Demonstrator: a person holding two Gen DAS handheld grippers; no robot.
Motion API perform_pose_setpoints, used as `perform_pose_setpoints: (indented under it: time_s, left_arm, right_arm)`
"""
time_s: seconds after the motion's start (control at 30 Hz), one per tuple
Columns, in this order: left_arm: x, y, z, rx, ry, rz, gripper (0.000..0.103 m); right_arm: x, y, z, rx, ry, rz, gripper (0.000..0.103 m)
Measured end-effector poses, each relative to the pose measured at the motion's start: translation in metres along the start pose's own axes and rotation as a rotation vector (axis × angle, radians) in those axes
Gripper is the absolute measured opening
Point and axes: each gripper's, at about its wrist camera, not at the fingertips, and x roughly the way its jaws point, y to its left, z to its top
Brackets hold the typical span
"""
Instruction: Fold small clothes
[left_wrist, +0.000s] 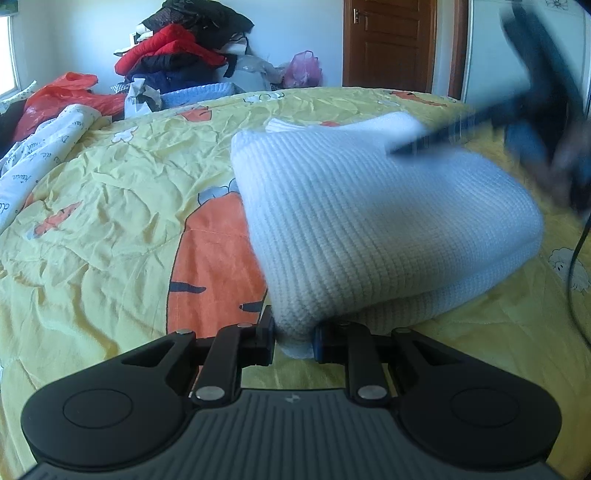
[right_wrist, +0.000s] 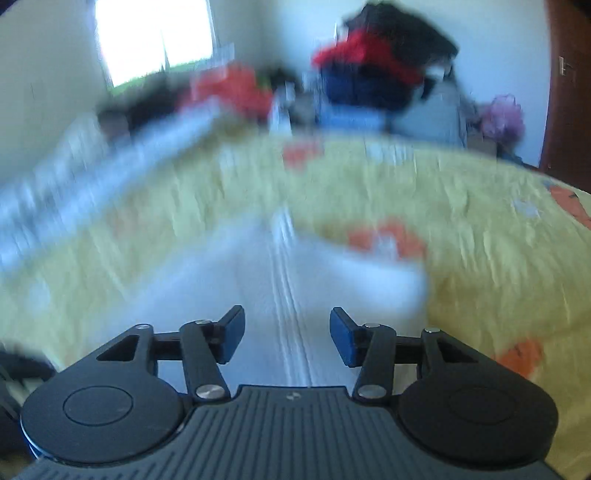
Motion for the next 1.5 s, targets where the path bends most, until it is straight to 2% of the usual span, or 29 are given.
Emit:
perform_pose_setpoints:
  time_s: [0.03, 0.07, 0.13, 0.27, 0.33, 0.43, 0.47, 0.5, 0.53, 0.57, 0.63, 0.73, 0.77, 0.8, 0.83, 0.9, 0.93, 1.0, 1.03, 1.07, 1.1, 1.13, 1.2, 1.37, 1.43, 1.5]
  left_arm:
    - [0.0, 0.0, 0.0, 0.001, 0.001, 0.002, 0.019]
    - [0.0, 0.0, 0.0, 0.002, 0.001, 0.001, 0.019]
    - [0.0, 0.0, 0.0, 0.003, 0.002, 0.002, 0.019]
    - [-0.004, -0.001, -0.001, 0.009, 0.004, 0.01, 0.019]
    - [-0.013, -0.001, -0.001, 0.018, 0.002, 0.005, 0.019]
    - [-0.028, 0.002, -0.005, 0.025, -0.001, -0.025, 0.02]
    - [-0.034, 0.005, -0.007, 0.026, -0.005, -0.037, 0.02]
    - [-0.04, 0.009, -0.008, 0.028, -0.009, -0.046, 0.02]
    - [-0.047, 0.013, -0.009, 0.029, -0.016, -0.056, 0.02]
    - [-0.054, 0.017, -0.008, 0.03, -0.024, -0.063, 0.02]
    - [-0.071, 0.028, -0.003, 0.016, -0.058, -0.071, 0.02]
    - [-0.09, 0.044, 0.021, -0.067, -0.159, -0.088, 0.02]
    - [-0.089, 0.046, 0.033, -0.098, -0.19, -0.078, 0.021]
    - [-0.083, 0.044, 0.046, -0.116, -0.217, -0.061, 0.021]
    - [-0.074, 0.04, 0.057, -0.111, -0.233, -0.043, 0.021]
    - [-0.044, 0.021, 0.078, -0.041, -0.246, -0.011, 0.022]
    - [-0.028, 0.011, 0.085, -0.008, -0.238, 0.002, 0.024]
    - [0.01, -0.01, 0.097, 0.059, -0.184, 0.015, 0.044]
    - [0.027, -0.018, 0.101, 0.082, -0.152, 0.022, 0.068]
    - [0.042, -0.024, 0.102, 0.089, -0.132, 0.049, 0.081]
    - [0.052, -0.027, 0.099, 0.081, -0.142, 0.079, 0.081]
    - [0.06, -0.024, 0.096, 0.045, -0.138, 0.068, 0.081]
    - [0.063, -0.015, 0.092, -0.029, -0.131, 0.031, 0.081]
    - [0.07, -0.005, 0.091, -0.033, -0.128, 0.009, 0.084]
    - [0.061, -0.002, 0.092, -0.073, -0.127, 0.0, 0.084]
    - [0.04, 0.005, 0.084, -0.131, -0.144, -0.026, 0.083]
  right_arm:
    - [0.008, 0.001, -0.012, -0.06, -0.019, -0.026, 0.059]
    - [0.009, -0.004, -0.022, -0.084, -0.076, -0.01, 0.059]
    - [0.008, -0.021, -0.019, 0.041, -0.068, 0.039, 0.058]
    - [0.002, -0.005, -0.007, -0.012, -0.045, -0.031, 0.059]
    - [-0.019, 0.01, -0.007, -0.016, -0.085, -0.056, 0.061]
    - [-0.05, 0.023, -0.026, -0.021, -0.175, 0.005, 0.066]
    - [-0.049, 0.027, -0.035, -0.039, -0.152, 0.021, 0.068]
    - [-0.041, 0.028, -0.043, -0.071, -0.094, 0.015, 0.069]
    - [-0.034, 0.029, -0.057, -0.117, -0.078, -0.003, 0.069]
    - [-0.036, 0.024, -0.068, -0.134, -0.13, 0.011, 0.069]
    - [-0.045, 0.012, -0.062, -0.044, -0.107, 0.045, 0.062]
    - [-0.067, 0.004, -0.044, 0.041, -0.136, 0.052, 0.063]
    - [-0.073, 0.001, -0.038, 0.061, -0.169, 0.067, 0.065]
    - [-0.076, -0.003, -0.029, 0.095, -0.204, 0.082, 0.074]
    - [-0.076, -0.007, -0.019, 0.13, -0.231, 0.084, 0.085]
    - [-0.063, -0.017, 0.005, 0.195, -0.25, 0.095, 0.09]
    - [-0.052, -0.022, 0.017, 0.223, -0.237, 0.102, 0.09]
    - [-0.018, -0.031, 0.04, 0.271, -0.152, 0.105, 0.087]
    - [-0.001, -0.034, 0.045, 0.281, -0.106, 0.087, 0.082]
    - [0.02, -0.039, 0.048, 0.284, -0.046, 0.043, 0.078]
    - [0.036, -0.043, 0.047, 0.278, 0.011, 0.002, 0.063]
    - [0.053, -0.047, 0.041, 0.252, 0.076, -0.033, 0.056]
    - [0.056, -0.048, 0.024, 0.161, 0.035, -0.03, 0.056]
    - [0.058, -0.052, 0.016, 0.159, 0.003, -0.015, 0.056]
    - [0.059, -0.046, 0.019, 0.146, -0.008, -0.03, 0.057]
    - [0.037, -0.041, 0.016, 0.146, -0.051, -0.052, 0.059]
